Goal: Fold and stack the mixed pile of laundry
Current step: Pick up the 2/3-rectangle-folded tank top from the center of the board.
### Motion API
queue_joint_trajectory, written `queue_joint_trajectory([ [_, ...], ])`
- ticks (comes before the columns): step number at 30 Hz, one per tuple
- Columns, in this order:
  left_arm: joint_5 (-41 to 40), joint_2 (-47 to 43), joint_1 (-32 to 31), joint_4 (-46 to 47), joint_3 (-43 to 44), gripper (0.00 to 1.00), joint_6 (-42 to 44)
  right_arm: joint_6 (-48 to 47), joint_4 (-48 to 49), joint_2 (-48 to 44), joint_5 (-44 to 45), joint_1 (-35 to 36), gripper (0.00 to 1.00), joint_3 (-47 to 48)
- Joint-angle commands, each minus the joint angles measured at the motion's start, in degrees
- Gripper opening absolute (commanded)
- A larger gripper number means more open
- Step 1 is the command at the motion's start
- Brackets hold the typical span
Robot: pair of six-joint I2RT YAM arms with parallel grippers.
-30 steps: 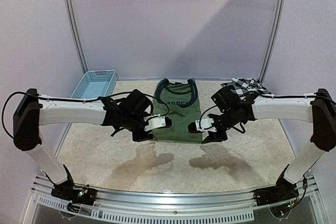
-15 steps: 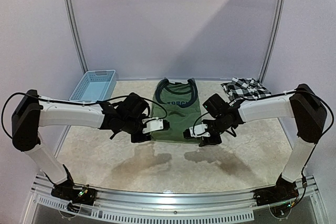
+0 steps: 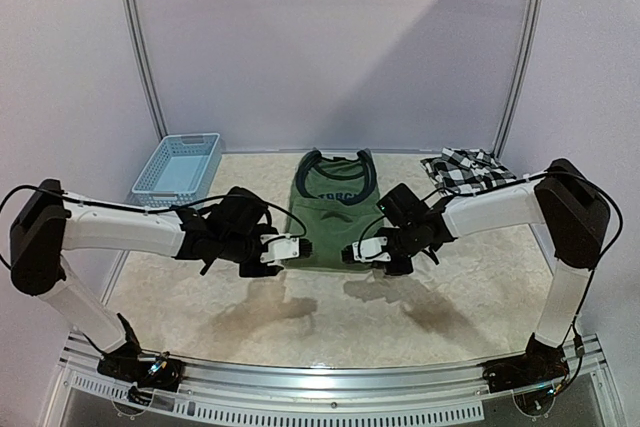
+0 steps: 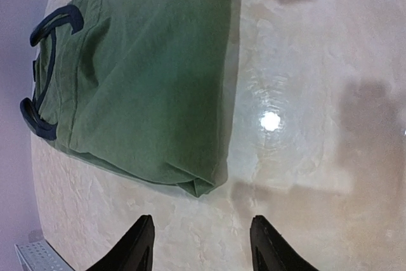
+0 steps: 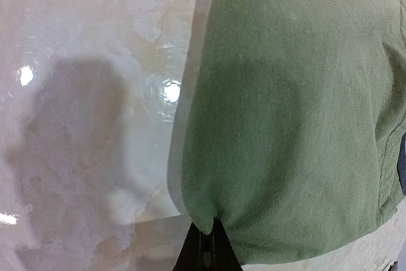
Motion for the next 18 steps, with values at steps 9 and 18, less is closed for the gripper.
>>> queue_joint_trajectory([
  [9,-1.77,13.51,-2.33,4.27,7.43,0.47,8.78,1.8,-3.5,-3.45,-3.75,-0.83,0.0,-0.37],
  [18,-5.67,18.93,-2.75,5.85,8.28,0.45,10.23,3.02,-4.15,-3.56,-4.95,-2.14,0.0,-0.28],
])
